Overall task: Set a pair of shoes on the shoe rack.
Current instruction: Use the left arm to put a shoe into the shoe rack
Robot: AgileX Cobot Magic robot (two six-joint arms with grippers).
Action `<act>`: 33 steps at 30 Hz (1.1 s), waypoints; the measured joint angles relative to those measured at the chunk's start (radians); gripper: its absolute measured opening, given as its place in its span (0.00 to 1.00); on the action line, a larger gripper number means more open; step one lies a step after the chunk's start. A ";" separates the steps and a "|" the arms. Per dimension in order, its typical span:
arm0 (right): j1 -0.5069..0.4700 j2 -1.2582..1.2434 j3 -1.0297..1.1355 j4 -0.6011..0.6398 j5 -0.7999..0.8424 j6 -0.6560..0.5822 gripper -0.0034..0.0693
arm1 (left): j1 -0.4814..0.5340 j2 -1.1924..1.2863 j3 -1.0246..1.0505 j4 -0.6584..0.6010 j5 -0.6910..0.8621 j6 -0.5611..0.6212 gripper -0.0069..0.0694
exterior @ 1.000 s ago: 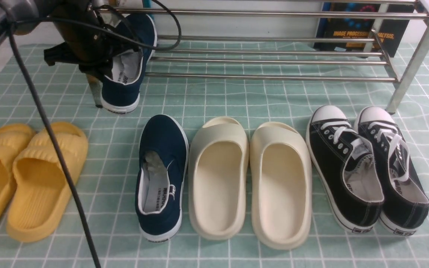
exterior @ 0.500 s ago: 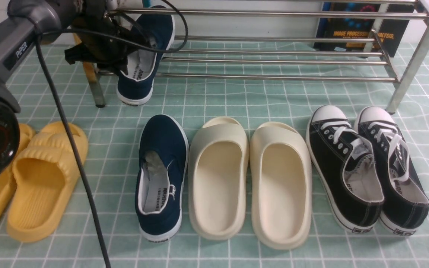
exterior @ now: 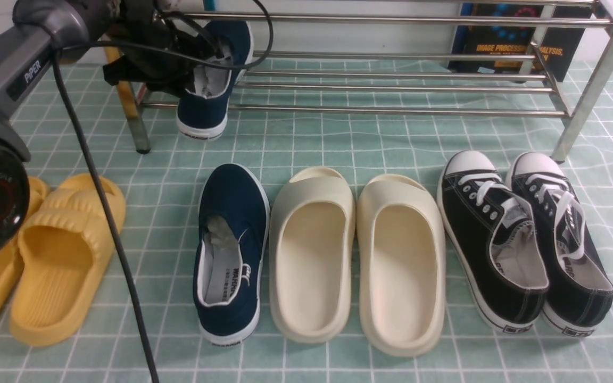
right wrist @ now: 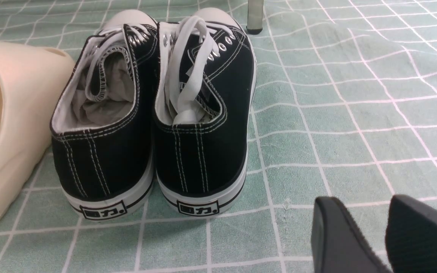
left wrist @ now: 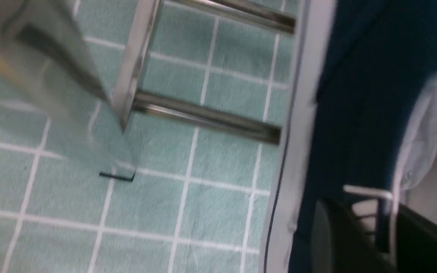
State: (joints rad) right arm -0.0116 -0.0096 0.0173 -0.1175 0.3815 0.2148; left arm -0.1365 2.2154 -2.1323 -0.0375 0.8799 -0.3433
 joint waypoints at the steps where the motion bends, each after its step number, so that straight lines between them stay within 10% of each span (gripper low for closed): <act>1: 0.000 0.000 0.000 0.000 0.000 0.000 0.38 | 0.000 -0.002 -0.001 0.000 0.001 0.000 0.32; 10: 0.000 0.000 0.000 0.000 0.000 0.000 0.38 | 0.000 -0.078 -0.003 0.012 0.095 0.016 0.49; 19: 0.000 0.000 0.000 0.000 0.000 0.000 0.38 | -0.038 -0.150 0.029 0.018 0.296 0.100 0.26; 24: 0.000 0.000 0.000 0.000 0.000 0.000 0.38 | -0.062 -0.140 0.237 -0.027 0.135 0.108 0.08; 33: 0.000 0.000 0.000 0.000 0.000 0.000 0.38 | -0.059 -0.120 0.296 -0.026 -0.059 0.106 0.07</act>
State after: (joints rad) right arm -0.0116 -0.0096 0.0173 -0.1175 0.3815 0.2148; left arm -0.1959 2.0954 -1.8361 -0.0637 0.8211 -0.2370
